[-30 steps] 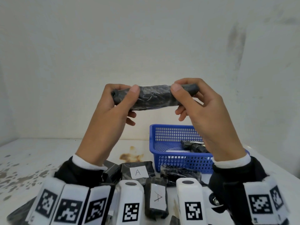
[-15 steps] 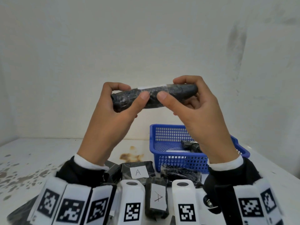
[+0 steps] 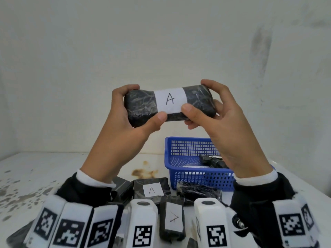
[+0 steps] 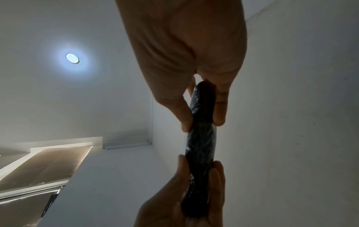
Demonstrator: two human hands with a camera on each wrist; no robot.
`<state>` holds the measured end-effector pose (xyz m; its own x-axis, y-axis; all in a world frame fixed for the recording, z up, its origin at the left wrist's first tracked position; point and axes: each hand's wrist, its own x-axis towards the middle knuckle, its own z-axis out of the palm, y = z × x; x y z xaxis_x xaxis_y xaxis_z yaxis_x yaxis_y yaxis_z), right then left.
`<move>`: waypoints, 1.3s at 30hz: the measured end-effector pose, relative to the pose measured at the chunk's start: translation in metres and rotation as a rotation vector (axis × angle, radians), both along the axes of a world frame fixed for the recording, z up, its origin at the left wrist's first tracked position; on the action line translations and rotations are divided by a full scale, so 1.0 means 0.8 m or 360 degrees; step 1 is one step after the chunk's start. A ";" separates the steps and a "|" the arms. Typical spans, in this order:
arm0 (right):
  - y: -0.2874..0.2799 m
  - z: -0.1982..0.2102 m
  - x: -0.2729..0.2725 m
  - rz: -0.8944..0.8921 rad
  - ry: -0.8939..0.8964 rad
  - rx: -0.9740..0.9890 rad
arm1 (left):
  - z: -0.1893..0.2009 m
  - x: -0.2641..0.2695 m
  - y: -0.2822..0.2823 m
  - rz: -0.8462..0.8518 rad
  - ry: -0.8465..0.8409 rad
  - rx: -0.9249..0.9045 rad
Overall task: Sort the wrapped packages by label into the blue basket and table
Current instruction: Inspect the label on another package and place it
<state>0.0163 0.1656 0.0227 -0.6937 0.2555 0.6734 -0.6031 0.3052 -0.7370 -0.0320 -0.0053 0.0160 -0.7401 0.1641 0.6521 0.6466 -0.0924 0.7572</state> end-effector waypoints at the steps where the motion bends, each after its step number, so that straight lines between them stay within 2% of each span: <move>1: 0.000 0.000 0.001 0.0003 0.0006 0.0009 | 0.000 0.000 0.000 0.0005 0.0001 -0.0009; 12: -0.001 -0.002 0.002 -0.0073 0.0069 0.0125 | -0.001 0.002 0.001 0.0005 -0.0040 0.0033; 19: 0.006 0.005 0.010 0.0117 0.0075 -0.0014 | 0.000 0.001 -0.002 -0.0152 -0.0108 0.0180; 26: 0.011 0.007 0.010 0.0194 0.0047 -0.0034 | 0.004 -0.001 -0.004 -0.0178 -0.0177 0.0253; 39: -0.001 0.003 0.003 0.0086 0.0057 0.0001 | 0.004 0.000 -0.004 -0.0092 -0.0172 0.0164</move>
